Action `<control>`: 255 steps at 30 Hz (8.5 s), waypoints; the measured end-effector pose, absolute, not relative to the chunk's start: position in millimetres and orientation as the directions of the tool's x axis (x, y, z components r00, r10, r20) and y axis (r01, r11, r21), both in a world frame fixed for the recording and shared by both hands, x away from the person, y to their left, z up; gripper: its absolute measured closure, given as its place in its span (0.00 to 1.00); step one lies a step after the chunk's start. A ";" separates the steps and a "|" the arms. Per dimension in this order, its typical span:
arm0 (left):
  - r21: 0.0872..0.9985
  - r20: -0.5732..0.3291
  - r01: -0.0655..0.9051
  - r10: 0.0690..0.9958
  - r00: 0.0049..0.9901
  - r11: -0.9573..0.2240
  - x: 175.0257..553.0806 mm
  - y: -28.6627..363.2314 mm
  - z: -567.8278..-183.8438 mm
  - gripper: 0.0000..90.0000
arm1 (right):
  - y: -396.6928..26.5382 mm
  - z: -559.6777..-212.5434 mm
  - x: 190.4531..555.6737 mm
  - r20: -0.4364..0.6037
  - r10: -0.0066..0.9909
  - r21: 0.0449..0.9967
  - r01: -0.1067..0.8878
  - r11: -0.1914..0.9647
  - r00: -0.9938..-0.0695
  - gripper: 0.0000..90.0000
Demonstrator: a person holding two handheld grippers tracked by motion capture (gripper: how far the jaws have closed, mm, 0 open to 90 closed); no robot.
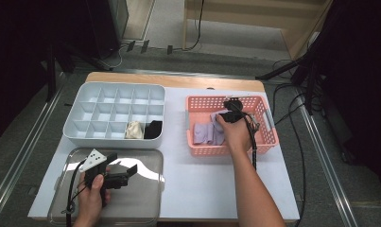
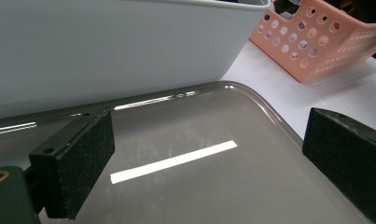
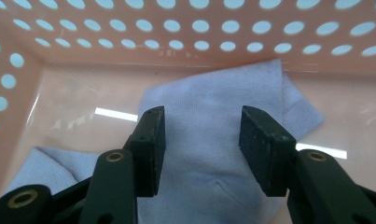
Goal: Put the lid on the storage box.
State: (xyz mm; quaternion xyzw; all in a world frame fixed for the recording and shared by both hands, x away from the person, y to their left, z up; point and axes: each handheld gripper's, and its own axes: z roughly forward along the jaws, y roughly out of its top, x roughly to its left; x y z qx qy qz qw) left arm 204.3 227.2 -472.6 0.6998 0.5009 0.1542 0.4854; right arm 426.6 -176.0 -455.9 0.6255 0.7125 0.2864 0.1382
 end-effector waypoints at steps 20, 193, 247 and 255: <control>0.833 -0.271 0.552 0.852 0.448 -0.026 204.3 227.2 -472.6 0.03 | -173.6 -442.2 420.1 0.198 0.949 0.639 0.766 0.066 -0.247 0.95; 0.842 -0.230 0.537 0.865 0.446 -0.053 201.2 223.7 -471.8 0.03 | -180.0 -438.5 208.2 0.225 0.883 0.866 0.501 0.014 -0.413 0.68; 0.845 -0.227 0.532 0.868 0.442 -0.050 200.5 223.4 -471.8 0.03 | -163.7 -397.9 320.3 0.196 0.915 0.853 0.521 0.019 -0.353 0.66; 0.845 -0.222 0.532 0.868 0.444 -0.056 200.5 222.8 -471.6 0.03 | -164.4 -394.5 336.5 0.197 0.916 0.843 0.537 0.024 -0.350 0.66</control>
